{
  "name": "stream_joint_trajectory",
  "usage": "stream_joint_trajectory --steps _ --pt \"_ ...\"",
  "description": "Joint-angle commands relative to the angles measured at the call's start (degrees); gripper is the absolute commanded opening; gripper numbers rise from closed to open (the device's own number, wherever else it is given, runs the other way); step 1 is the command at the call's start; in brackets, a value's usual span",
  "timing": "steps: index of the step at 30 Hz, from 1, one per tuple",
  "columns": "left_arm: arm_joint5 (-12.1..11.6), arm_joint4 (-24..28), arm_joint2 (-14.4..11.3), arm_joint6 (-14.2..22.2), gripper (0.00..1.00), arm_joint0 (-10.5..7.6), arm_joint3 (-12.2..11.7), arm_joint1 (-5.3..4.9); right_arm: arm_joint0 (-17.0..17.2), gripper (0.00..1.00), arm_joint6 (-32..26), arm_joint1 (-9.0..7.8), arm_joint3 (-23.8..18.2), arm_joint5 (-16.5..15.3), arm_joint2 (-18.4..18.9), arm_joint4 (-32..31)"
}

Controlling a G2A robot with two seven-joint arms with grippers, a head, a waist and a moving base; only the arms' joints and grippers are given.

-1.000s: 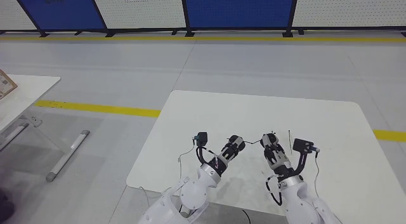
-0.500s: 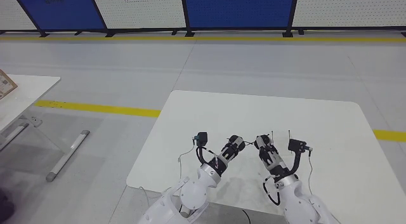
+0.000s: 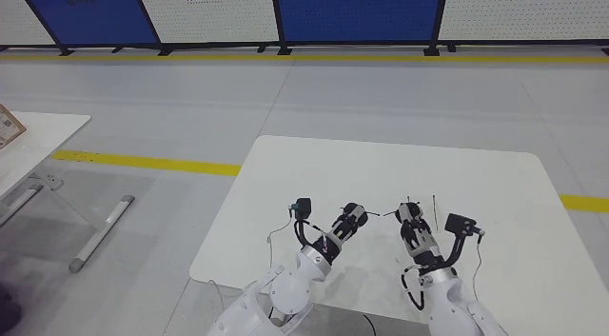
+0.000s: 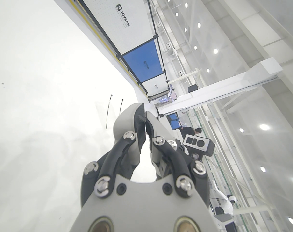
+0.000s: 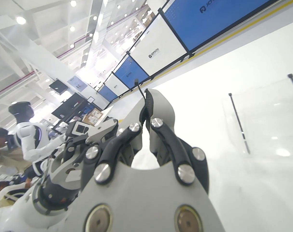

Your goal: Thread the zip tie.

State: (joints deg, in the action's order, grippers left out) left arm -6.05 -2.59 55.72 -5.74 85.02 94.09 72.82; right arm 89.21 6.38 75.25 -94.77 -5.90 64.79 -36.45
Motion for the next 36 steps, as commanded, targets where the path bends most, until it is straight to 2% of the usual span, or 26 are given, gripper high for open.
stream_joint_trajectory --steps 1,12,19,23,36 --pt "0.0 0.0 0.0 0.0 0.0 0.0 0.0 0.0 0.41 0.0 -1.02 -0.05 -0.88 1.09 0.15 -0.24" --pt "0.0 0.0 0.0 0.0 0.0 0.0 0.0 0.0 0.47 0.0 -1.12 -0.04 -0.88 0.98 0.16 0.05" --pt "0.0 0.0 0.0 0.0 0.0 0.0 0.0 0.0 1.62 0.0 2.26 0.03 -1.91 -1.37 1.08 0.45" --pt "0.0 0.0 0.0 0.0 0.0 0.0 0.0 0.0 2.15 0.0 2.21 -0.01 -2.21 -2.22 1.39 0.02" --pt "0.0 0.0 0.0 0.0 0.0 0.0 0.0 0.0 -0.3 0.0 2.19 0.66 0.61 -1.66 -0.67 -1.48"
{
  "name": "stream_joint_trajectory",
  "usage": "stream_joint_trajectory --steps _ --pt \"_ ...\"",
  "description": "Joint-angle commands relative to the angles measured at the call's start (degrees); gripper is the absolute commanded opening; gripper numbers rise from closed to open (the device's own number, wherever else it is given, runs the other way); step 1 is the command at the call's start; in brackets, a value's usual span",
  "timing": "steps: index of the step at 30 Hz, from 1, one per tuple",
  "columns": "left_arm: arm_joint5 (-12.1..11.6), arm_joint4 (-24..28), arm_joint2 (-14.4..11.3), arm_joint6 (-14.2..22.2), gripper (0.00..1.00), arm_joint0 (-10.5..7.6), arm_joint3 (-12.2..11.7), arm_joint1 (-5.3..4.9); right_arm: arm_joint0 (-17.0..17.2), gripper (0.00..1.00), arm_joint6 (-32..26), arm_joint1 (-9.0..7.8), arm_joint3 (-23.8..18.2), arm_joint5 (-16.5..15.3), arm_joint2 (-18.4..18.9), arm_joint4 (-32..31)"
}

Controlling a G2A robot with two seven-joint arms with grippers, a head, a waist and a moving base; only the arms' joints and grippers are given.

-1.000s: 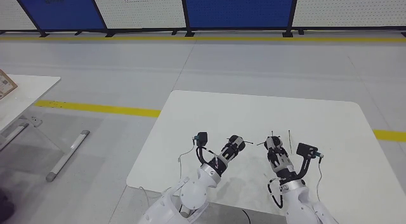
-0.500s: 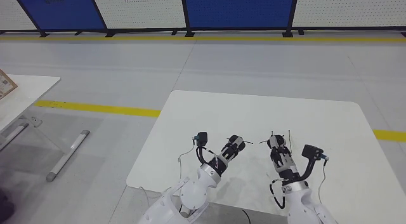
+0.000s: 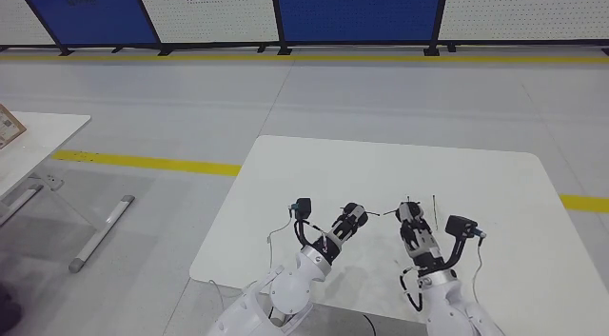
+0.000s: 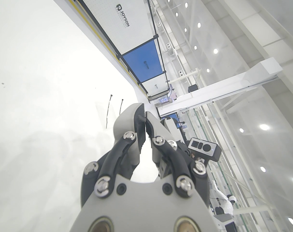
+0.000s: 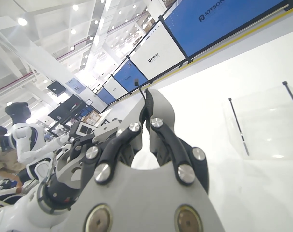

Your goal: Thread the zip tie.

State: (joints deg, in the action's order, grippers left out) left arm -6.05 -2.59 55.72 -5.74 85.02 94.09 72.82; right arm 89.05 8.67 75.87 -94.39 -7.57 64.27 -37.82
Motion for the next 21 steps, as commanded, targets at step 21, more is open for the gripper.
stream_joint_trajectory --steps 21 --pt "0.0 0.0 0.0 0.0 0.0 0.0 0.0 0.0 -0.03 0.0 1.25 0.55 0.79 -0.65 -0.41 -0.88"
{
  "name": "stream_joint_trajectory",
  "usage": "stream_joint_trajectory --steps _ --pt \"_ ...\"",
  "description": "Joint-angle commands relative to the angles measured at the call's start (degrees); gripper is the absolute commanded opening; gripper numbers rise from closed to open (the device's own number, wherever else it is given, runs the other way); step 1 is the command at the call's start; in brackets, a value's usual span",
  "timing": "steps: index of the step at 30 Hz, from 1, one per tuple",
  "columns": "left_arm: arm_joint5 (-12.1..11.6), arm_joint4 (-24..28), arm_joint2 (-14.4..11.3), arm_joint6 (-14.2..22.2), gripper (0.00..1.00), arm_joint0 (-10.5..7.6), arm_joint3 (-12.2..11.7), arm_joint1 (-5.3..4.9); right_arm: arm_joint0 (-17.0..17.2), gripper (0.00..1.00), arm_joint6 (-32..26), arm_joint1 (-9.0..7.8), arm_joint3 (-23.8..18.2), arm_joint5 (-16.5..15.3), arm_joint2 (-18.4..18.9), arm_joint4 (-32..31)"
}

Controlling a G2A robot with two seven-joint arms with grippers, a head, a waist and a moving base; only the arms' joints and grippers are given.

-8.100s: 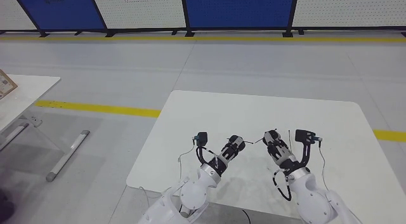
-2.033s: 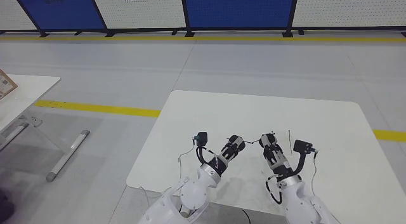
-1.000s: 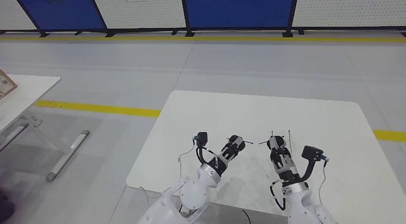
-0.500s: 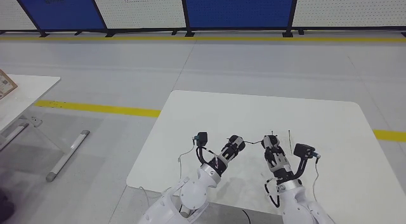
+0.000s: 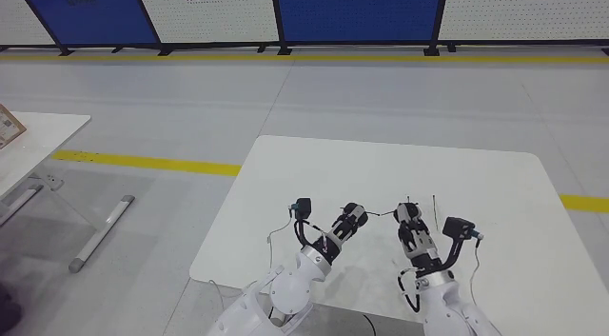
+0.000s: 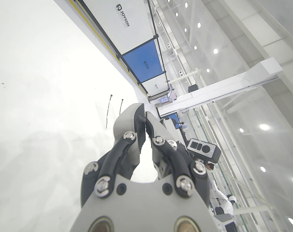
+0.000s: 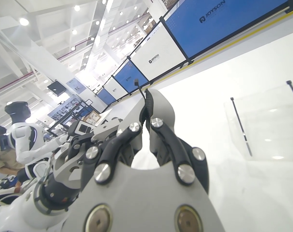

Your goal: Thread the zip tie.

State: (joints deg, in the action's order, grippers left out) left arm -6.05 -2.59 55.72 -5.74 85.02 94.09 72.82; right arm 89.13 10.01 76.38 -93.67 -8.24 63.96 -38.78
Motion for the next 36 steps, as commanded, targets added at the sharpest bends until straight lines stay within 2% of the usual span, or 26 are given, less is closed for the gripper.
stream_joint_trajectory --steps 1,12,21,29,36 --pt "0.0 0.0 0.0 0.0 0.0 0.0 0.0 0.0 -0.2 0.0 -0.14 0.08 0.14 0.04 -0.17 0.1" --pt "0.0 0.0 0.0 0.0 0.0 0.0 0.0 0.0 -0.24 0.0 -0.7 0.3 0.73 0.22 -0.13 0.24" --pt "0.0 0.0 0.0 0.0 0.0 0.0 0.0 0.0 0.08 0.0 -0.67 0.44 0.78 -0.95 -0.11 0.8" --pt "0.0 0.0 0.0 0.0 0.0 0.0 0.0 0.0 -0.8 0.0 -0.36 0.81 2.9 -1.49 -0.71 1.89" --pt "0.0 0.0 0.0 0.0 0.0 0.0 0.0 0.0 -1.92 0.0 1.83 1.44 5.44 -4.23 -1.7 5.52"
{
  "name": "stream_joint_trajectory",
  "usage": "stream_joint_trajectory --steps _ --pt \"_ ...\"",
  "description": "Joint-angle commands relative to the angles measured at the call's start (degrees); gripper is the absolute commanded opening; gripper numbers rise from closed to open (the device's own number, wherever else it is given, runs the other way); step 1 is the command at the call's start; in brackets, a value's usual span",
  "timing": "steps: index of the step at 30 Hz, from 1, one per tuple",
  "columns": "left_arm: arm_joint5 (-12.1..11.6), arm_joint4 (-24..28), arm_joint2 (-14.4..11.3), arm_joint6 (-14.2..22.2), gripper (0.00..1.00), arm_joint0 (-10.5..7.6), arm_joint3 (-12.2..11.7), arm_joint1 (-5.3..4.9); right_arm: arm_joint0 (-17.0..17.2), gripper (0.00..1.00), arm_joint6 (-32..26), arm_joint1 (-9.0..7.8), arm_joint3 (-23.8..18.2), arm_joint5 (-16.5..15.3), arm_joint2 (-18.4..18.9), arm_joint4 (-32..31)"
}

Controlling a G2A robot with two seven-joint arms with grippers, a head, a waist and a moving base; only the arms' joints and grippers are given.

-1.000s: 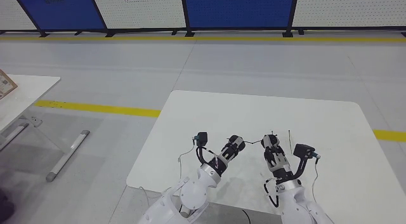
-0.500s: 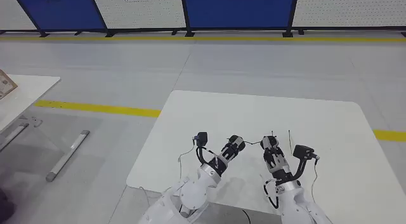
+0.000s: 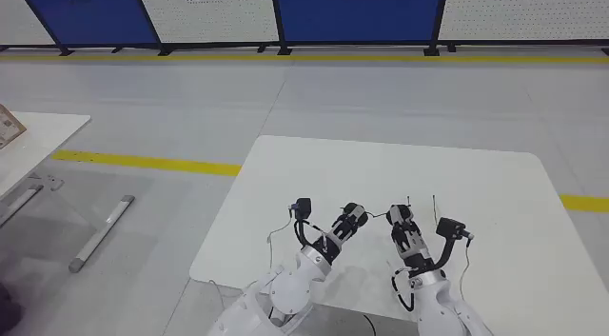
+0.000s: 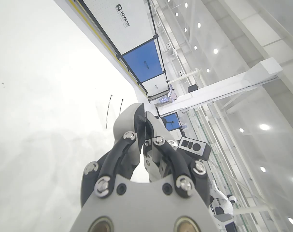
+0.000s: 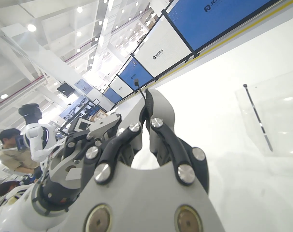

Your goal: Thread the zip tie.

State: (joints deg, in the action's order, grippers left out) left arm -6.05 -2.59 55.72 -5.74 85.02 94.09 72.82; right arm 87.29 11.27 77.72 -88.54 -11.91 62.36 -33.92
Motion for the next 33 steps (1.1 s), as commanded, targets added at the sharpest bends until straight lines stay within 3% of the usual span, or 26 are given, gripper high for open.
stream_joint_trajectory --steps 1,5,11,33 --pt "0.0 0.0 0.0 0.0 0.0 0.0 0.0 0.0 -0.14 0.0 1.14 0.17 0.64 -1.14 -0.19 1.11" --pt "0.0 0.0 0.0 0.0 0.0 0.0 0.0 0.0 -0.13 0.0 2.75 0.42 1.94 -3.16 -0.33 2.69" --pt "0.0 0.0 0.0 0.0 0.0 0.0 0.0 0.0 -0.97 0.0 1.55 0.67 3.38 -1.5 -0.94 1.56" --pt "0.0 0.0 0.0 0.0 0.0 0.0 0.0 0.0 1.16 0.0 3.72 0.98 1.35 -3.73 0.3 2.59"
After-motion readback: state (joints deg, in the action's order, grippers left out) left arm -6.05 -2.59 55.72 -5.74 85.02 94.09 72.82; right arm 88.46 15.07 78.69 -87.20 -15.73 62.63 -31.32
